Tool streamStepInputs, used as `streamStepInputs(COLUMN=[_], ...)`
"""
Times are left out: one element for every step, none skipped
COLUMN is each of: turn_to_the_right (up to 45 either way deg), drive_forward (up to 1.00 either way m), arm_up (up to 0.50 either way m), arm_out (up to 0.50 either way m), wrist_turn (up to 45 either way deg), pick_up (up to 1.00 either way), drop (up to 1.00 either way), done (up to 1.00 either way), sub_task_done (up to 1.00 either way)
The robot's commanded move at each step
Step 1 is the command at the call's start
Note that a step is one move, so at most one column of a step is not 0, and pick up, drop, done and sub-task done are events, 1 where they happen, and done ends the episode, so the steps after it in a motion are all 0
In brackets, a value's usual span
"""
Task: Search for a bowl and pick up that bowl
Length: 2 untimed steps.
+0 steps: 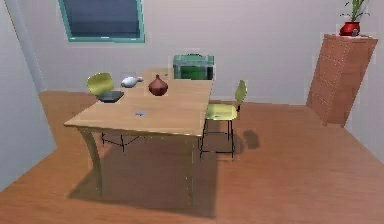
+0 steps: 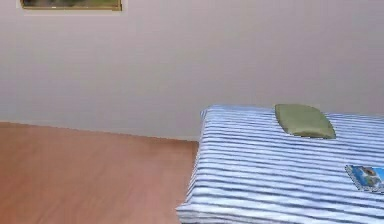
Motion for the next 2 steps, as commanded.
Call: streamStepInputs(turn_to_the_right=[-3.0,0.0], drive_forward=[0.0,0.65], arm_up=[0.0,0.0], arm_out=[0.0,0.0], wrist_turn=[0.0,0.0], pick_up=[0.0,0.0], drop=[0.0,0.0], done=[0.0,0.0], sub_task_done=[0.0,0.0])
